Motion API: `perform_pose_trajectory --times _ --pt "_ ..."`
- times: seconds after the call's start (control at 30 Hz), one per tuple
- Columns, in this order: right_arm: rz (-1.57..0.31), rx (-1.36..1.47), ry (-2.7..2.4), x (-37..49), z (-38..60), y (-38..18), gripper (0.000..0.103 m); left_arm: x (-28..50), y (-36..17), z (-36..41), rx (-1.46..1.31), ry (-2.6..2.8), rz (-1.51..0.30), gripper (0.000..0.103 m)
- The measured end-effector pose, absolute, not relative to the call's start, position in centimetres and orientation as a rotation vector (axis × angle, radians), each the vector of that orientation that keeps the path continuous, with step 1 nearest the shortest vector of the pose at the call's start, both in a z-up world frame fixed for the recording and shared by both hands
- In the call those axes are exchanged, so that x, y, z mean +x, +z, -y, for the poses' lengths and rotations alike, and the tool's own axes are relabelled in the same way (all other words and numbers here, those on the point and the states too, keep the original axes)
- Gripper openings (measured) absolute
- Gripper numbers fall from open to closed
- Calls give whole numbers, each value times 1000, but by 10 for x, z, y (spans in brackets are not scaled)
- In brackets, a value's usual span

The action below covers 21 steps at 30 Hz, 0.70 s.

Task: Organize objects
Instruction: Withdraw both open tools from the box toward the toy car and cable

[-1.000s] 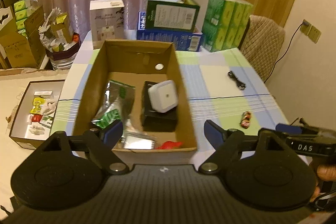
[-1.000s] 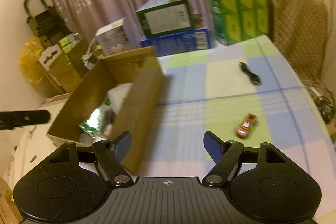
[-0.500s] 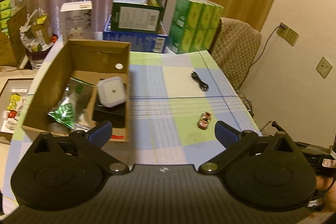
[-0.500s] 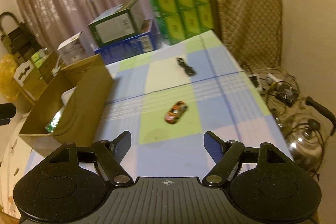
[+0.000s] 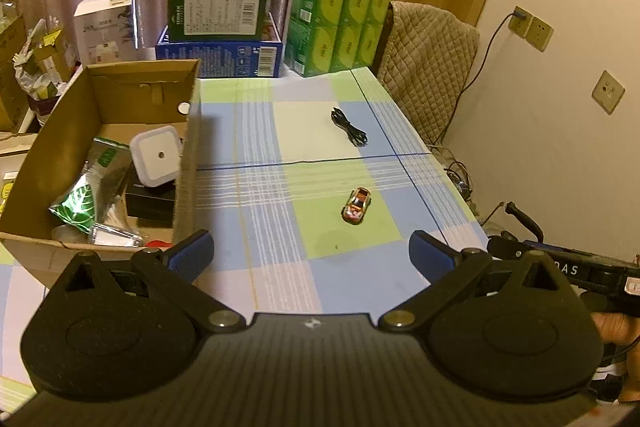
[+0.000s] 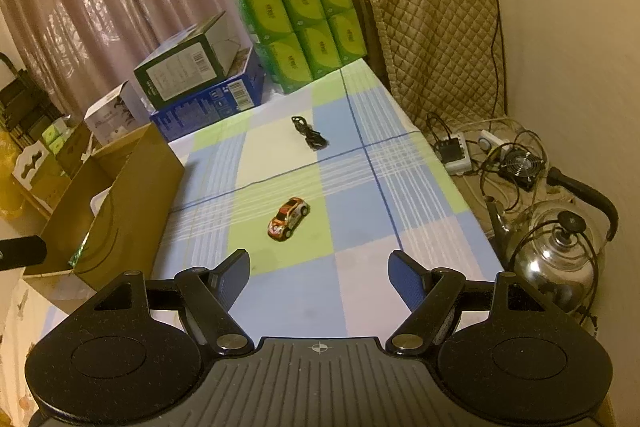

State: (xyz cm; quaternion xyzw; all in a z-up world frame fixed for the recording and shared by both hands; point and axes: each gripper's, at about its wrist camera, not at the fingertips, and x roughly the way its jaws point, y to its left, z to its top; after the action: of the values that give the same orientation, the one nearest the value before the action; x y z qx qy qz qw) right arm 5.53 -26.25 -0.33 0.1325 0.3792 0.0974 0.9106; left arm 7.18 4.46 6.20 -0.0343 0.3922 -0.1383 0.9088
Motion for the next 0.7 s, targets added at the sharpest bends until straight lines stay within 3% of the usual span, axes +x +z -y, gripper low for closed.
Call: perform_pose_trajectory --times 0.7 --pt "-789 271 174 74 281 -8 73 93 43 -20 -78 -346 -866 102"
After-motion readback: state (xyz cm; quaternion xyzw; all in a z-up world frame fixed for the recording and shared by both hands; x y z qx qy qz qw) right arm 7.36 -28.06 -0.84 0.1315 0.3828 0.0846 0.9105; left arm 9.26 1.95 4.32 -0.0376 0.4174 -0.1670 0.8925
